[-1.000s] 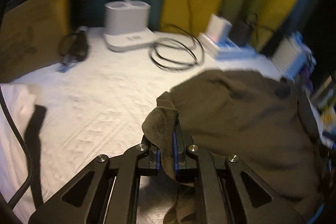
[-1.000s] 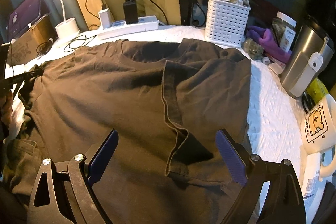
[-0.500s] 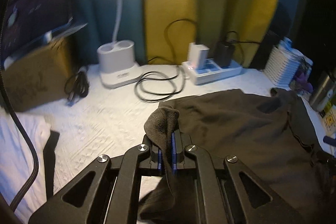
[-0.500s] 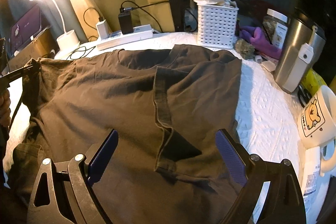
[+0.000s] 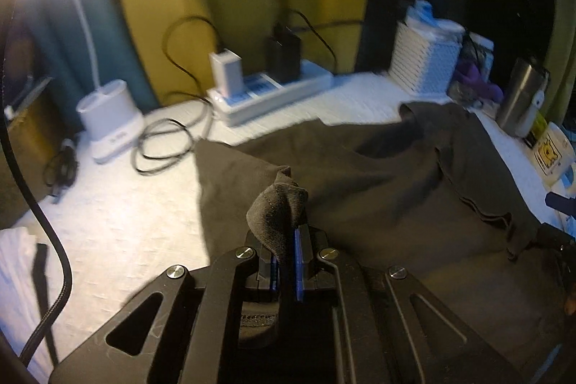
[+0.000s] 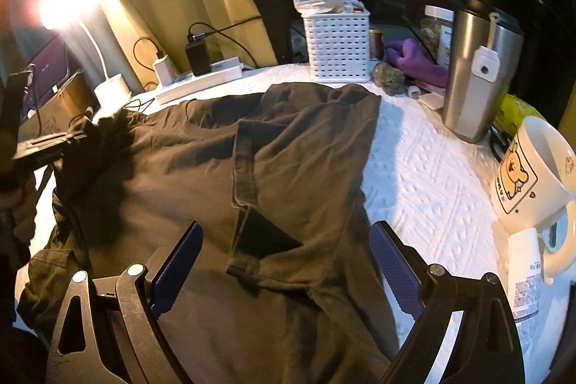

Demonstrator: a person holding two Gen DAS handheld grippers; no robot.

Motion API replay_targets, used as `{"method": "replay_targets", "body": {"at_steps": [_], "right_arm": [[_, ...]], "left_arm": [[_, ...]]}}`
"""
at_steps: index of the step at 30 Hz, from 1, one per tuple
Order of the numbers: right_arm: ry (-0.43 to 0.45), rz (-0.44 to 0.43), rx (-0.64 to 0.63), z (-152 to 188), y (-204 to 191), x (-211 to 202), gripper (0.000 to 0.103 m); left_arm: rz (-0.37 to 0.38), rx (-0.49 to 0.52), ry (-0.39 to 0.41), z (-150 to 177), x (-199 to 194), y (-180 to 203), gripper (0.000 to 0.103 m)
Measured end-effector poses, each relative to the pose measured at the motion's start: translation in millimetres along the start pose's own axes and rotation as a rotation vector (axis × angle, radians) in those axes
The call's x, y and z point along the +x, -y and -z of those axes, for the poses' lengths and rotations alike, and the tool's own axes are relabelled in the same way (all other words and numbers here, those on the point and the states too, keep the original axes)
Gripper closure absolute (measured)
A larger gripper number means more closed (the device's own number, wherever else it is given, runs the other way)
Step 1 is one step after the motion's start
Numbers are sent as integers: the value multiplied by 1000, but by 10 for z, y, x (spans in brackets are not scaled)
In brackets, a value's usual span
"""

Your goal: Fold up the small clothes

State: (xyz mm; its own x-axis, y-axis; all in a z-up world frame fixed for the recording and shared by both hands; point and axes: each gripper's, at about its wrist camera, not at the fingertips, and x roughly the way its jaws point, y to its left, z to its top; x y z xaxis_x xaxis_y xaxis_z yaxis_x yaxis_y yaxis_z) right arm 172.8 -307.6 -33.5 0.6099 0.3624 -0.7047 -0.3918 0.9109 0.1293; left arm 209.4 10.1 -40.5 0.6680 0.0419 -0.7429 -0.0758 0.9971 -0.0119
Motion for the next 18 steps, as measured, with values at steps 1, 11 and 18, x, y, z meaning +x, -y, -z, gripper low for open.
{"method": "replay_targets", "body": {"at_steps": [1,11,18], "right_arm": [[1,0,4,12,22,-4,8],[0,-1,32,80,152,-12,8],[-9,-8,26,92,108,13,8]], "left_arm": [[4,1,-11,10,40,34,97],[86,-2,-130,131,294,285,67],[228,49,-144,288,-13,399,56]]}}
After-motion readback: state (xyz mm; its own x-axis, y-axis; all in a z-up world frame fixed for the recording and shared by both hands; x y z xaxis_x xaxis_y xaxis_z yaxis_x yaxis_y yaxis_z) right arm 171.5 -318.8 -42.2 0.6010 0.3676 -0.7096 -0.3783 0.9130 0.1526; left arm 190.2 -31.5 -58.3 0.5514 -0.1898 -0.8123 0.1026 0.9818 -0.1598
